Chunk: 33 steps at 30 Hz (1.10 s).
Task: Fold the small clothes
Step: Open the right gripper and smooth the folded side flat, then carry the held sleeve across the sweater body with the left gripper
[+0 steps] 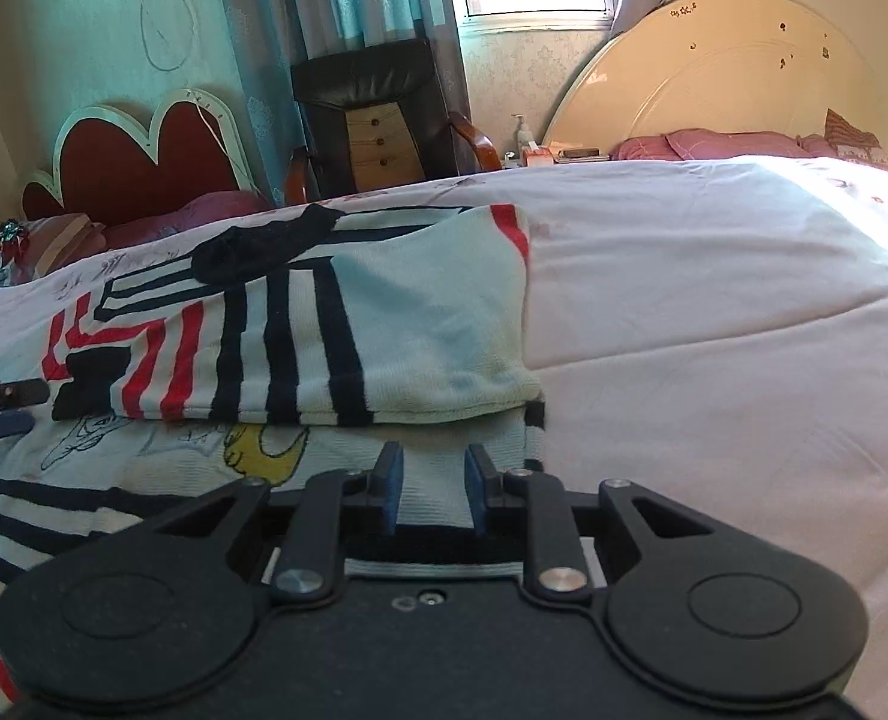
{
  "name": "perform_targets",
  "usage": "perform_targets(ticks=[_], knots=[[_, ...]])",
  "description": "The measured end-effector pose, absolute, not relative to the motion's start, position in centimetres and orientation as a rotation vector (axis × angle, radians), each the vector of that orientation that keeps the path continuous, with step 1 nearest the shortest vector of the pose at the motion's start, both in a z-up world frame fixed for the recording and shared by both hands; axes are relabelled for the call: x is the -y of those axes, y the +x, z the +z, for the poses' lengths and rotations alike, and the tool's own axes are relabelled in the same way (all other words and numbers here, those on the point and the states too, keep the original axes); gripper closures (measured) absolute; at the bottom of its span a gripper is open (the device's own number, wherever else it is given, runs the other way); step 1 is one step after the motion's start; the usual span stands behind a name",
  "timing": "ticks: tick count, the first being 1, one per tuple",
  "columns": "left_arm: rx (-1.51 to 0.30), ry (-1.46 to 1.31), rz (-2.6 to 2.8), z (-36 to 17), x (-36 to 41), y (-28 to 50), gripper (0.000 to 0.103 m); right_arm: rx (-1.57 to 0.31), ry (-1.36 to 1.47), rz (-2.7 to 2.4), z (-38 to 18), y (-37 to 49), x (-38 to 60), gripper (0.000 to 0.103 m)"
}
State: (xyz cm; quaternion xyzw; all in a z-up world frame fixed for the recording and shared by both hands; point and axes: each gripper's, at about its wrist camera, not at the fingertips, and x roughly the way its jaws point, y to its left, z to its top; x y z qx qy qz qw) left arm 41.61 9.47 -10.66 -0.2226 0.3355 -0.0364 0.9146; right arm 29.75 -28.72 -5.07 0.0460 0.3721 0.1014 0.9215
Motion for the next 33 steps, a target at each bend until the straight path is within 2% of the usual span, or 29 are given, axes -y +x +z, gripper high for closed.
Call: perform_targets(ticks=[1,2,5,9,13,16,17,18,19,20,22,24,25,26,28,29,30,33], knots=[[-0.703,-0.443,-0.074,-11.0,-8.9,42.6,0.038,-0.761,0.100,0.212,-5.1,29.7,28.3,0.080],[-0.705,-0.424,-0.071,-11.3,-8.4,43.5,0.044,-0.758,0.104,0.213,-5.0,29.7,28.0,0.080],[-0.737,-0.358,-0.090,-11.5,-7.5,45.7,0.096,-0.752,0.130,0.208,-5.0,30.1,27.6,0.080],[-0.620,-0.309,-0.102,-8.7,-7.9,45.9,0.096,-0.749,0.160,0.190,-5.3,30.4,27.9,0.080],[-0.724,-0.286,-0.091,-10.8,-7.4,46.6,0.096,-0.754,0.178,0.172,-5.8,30.7,28.5,0.080],[-0.666,-0.268,-0.081,-11.2,-7.4,45.1,0.088,-0.771,0.182,0.169,-6.2,30.7,28.5,0.080],[-0.664,-0.271,-0.070,-10.9,-7.5,44.7,0.066,-0.772,0.177,0.171,-6.2,30.7,28.4,0.080],[-0.646,-0.275,-0.058,-10.5,-7.8,43.6,0.026,-0.772,0.174,0.173,-6.2,30.6,28.4,0.080],[-0.602,-0.264,-0.026,-10.0,-8.2,42.0,0.010,-0.771,0.171,0.175,-6.1,30.6,28.4,0.080],[-0.547,-0.248,0.010,-9.6,-8.8,40.2,0.005,-0.768,0.168,0.175,-6.0,30.7,28.4,0.079],[-0.522,-0.253,0.041,-9.3,-10.8,37.2,0.008,-0.763,0.165,0.174,-5.7,30.8,28.6,0.079],[-0.508,-0.335,0.130,-9.8,-14.7,33.6,0.027,-0.761,0.163,0.175,-5.5,30.9,28.7,0.079],[-0.514,-0.389,0.191,-10.4,-17.1,32.0,0.032,-0.759,0.159,0.175,-5.4,30.9,28.8,0.079],[-0.514,-0.442,0.263,-11.1,-19.6,30.6,0.041,-0.759,0.155,0.175,-5.4,30.9,28.8,0.079],[-0.512,-0.554,0.390,-12.7,-24.5,28.2,0.044,-0.761,0.151,0.177,-5.4,30.8,28.7,0.079],[-0.495,-0.613,0.417,-13.2,-26.3,27.3,0.059,-0.764,0.150,0.179,-5.4,30.8,28.6,0.079],[-0.474,-0.688,0.441,-13.7,-28.3,26.5,0.064,-0.767,0.149,0.182,-5.4,30.7,28.5,0.079],[-0.404,-0.832,0.514,-14.8,-32.6,25.4,0.064,-0.780,0.150,0.197,-5.6,30.7,27.6,0.079]])
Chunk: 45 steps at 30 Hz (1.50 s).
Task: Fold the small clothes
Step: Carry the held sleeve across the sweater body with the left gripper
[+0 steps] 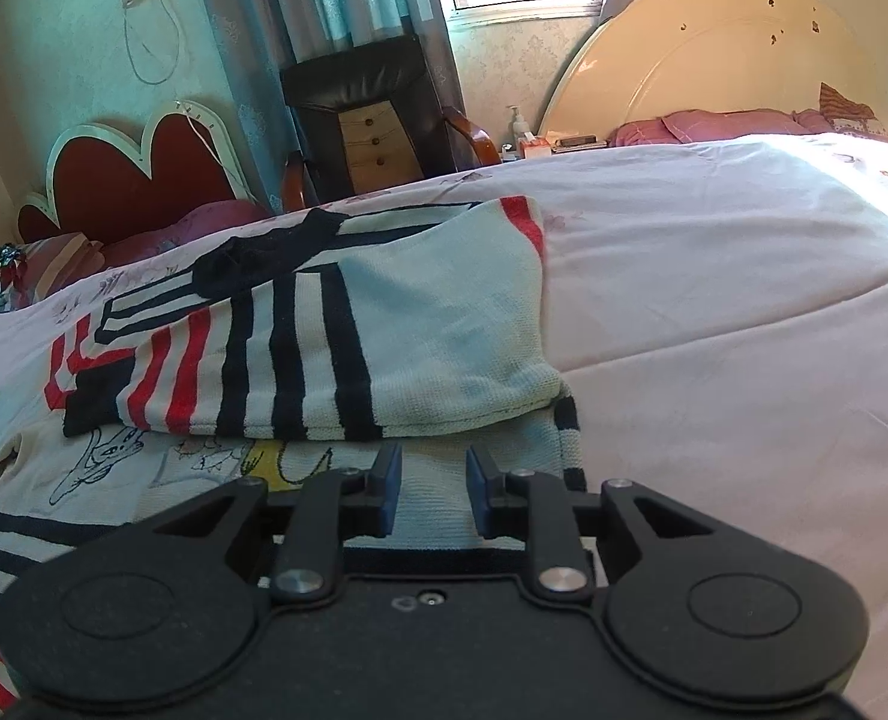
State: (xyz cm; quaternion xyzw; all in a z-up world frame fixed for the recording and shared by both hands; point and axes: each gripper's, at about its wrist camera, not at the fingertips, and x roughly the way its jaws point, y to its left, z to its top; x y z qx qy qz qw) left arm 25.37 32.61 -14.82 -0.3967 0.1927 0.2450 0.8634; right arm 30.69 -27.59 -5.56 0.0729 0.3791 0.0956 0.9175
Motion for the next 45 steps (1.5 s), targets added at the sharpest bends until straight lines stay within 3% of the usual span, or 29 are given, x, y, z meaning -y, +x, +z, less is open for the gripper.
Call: perform_targets(ticks=[5,16,18,21,45], knots=[[-0.310,-0.983,0.544,-16.5,-35.6,26.1,0.064,-0.775,0.146,0.249,-4.8,30.5,25.0,0.079],[-0.310,-0.970,0.629,-16.1,-36.5,28.0,0.065,-0.737,0.167,0.241,-3.1,30.5,25.0,0.078],[-0.362,-0.913,0.683,-15.9,-36.5,28.6,0.095,-0.737,0.176,0.224,-3.1,30.5,25.6,0.078],[-0.378,-0.883,0.679,-15.9,-36.5,29.0,0.098,-0.740,0.183,0.205,-3.2,30.3,26.3,0.078],[-0.434,-0.436,0.484,-7.2,-28.3,31.9,0.098,-0.754,0.185,0.208,-3.7,30.0,26.4,0.078]])
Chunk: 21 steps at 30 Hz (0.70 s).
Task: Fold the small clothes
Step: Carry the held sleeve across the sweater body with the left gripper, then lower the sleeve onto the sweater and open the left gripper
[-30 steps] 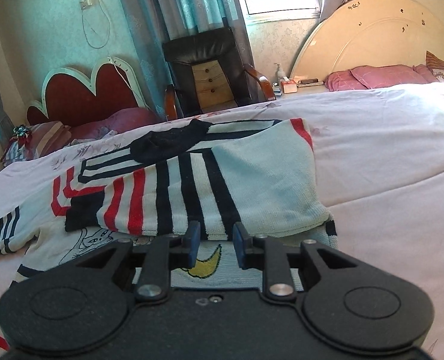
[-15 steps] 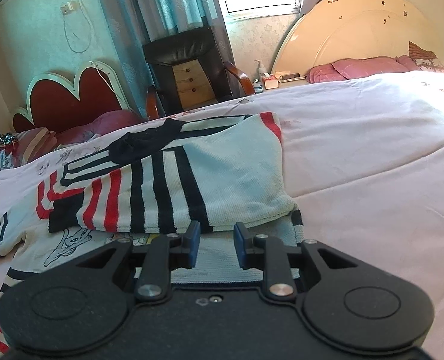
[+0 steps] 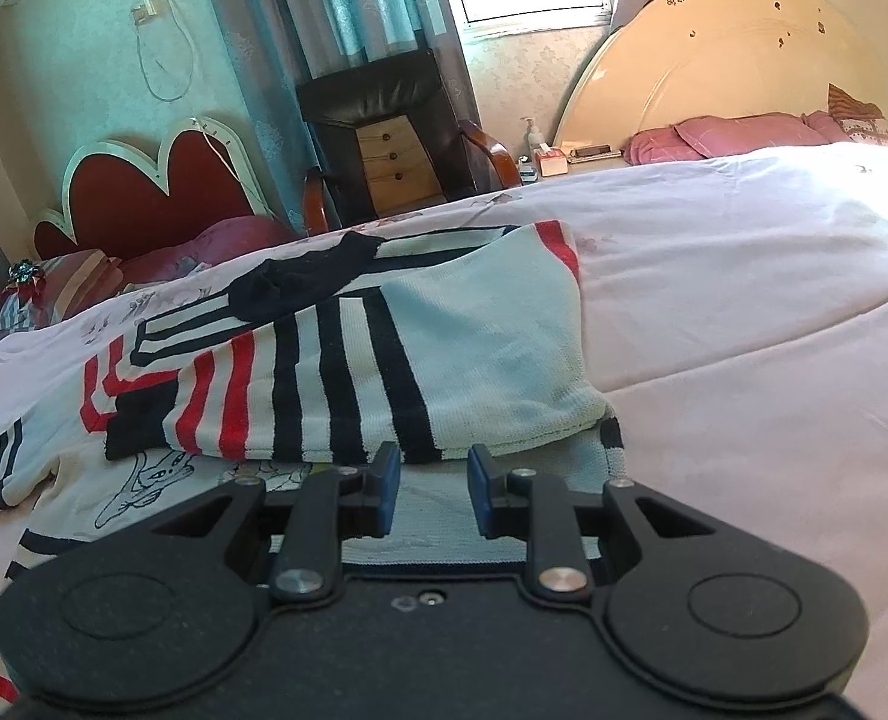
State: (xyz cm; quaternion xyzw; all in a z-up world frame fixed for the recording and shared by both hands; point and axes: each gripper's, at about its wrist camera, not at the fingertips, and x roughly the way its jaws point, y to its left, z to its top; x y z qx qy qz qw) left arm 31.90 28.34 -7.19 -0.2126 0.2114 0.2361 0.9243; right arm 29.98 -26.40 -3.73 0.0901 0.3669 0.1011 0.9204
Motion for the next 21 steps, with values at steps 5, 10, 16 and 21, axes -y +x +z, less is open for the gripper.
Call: perform_targets(ticks=[5,10,16,21], knots=[[-0.449,-0.355,0.335,-6.1,-23.5,35.1,0.098,-0.766,0.207,0.196,-4.2,30.1,27.2,0.078],[-0.499,-0.238,0.180,-5.7,-16.8,38.9,0.098,-0.766,0.221,0.180,-4.5,30.1,27.8,0.078],[-0.577,-0.091,0.022,-5.5,-8.8,41.9,0.098,-0.769,0.232,0.154,-4.9,30.0,28.9,0.078],[-0.703,0.004,-0.094,-7.7,-3.0,44.0,0.097,-0.780,0.257,0.149,-5.2,30.1,29.3,0.074]])
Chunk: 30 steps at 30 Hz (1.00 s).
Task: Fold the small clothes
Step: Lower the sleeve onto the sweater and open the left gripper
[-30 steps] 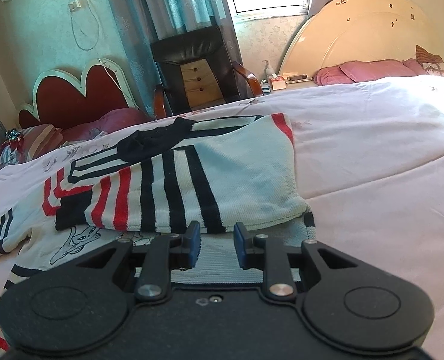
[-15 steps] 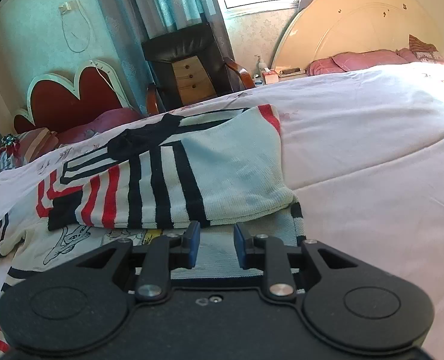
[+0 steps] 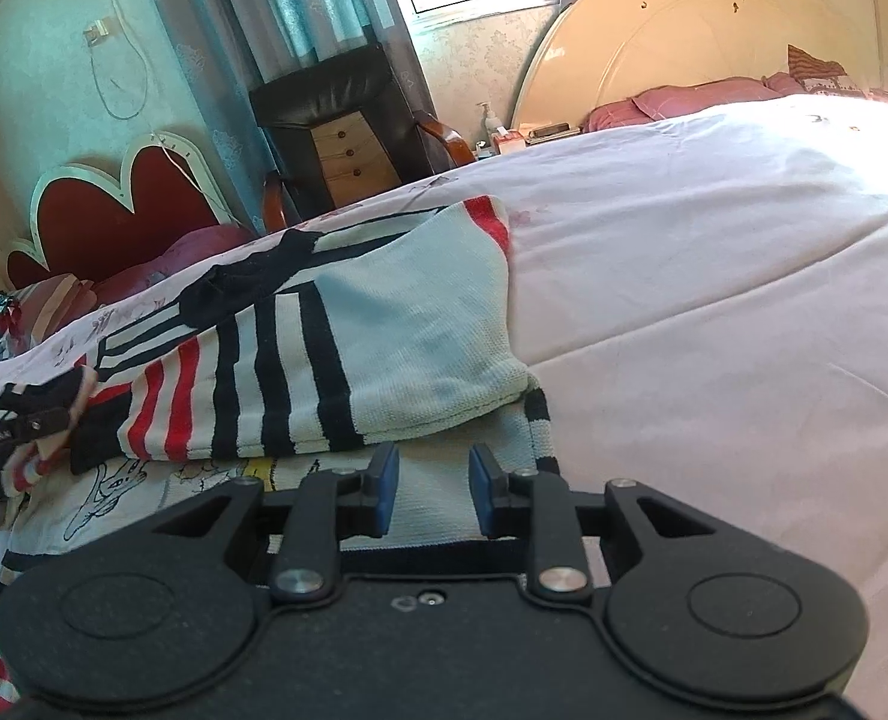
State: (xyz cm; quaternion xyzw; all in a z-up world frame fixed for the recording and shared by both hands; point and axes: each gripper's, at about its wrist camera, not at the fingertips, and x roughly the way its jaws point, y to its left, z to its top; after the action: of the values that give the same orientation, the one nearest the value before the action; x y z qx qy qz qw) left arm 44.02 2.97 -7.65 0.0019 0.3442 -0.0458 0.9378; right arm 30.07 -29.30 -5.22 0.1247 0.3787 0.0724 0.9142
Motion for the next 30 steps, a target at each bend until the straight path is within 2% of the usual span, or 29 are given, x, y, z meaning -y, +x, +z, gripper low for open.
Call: perform_targets(ticks=[2,4,6,8,13,19,24,26,27,28,29,30], knots=[[-0.702,0.073,-0.096,-8.3,-0.9,44.0,0.097,-0.776,0.260,0.162,-5.1,30.2,29.0,0.071],[-0.683,0.113,-0.112,-8.3,0.3,43.7,0.090,-0.771,0.264,0.178,-4.8,30.3,28.6,0.068],[-0.648,0.062,-0.177,-7.8,0.4,42.9,0.066,-0.766,0.268,0.193,-4.6,30.6,28.0,0.066],[-0.614,0.011,-0.229,-7.3,0.4,42.0,0.059,-0.763,0.273,0.211,-4.4,30.9,27.2,0.066],[-0.566,-0.105,-0.142,-6.3,-3.0,37.4,0.059,-0.746,0.285,0.293,-3.7,32.1,24.3,0.066],[-0.540,-0.090,0.145,-7.2,-9.2,29.9,0.059,-0.744,0.337,0.440,-4.1,35.0,19.8,0.064],[-0.600,-0.096,0.204,-8.1,-12.3,29.4,0.059,-0.813,0.356,0.492,-6.3,38.7,16.0,0.064],[-0.598,-0.075,0.197,-8.1,-12.0,29.7,0.059,-0.849,0.340,0.496,-7.0,39.7,14.7,0.070],[-0.599,-0.063,0.190,-8.2,-11.7,30.1,0.059,-0.857,0.323,0.505,-7.1,39.9,14.2,0.085],[-0.610,-0.054,0.194,-8.3,-11.8,30.8,0.059,-0.861,0.297,0.518,-7.0,40.0,13.7,0.094],[-0.616,-0.054,0.195,-8.2,-11.9,31.3,0.059,-0.852,0.264,0.519,-6.8,40.0,13.3,0.100],[-0.614,-0.057,0.190,-8.0,-11.7,31.2,0.059,-0.825,0.230,0.511,-6.4,39.7,13.1,0.101]])
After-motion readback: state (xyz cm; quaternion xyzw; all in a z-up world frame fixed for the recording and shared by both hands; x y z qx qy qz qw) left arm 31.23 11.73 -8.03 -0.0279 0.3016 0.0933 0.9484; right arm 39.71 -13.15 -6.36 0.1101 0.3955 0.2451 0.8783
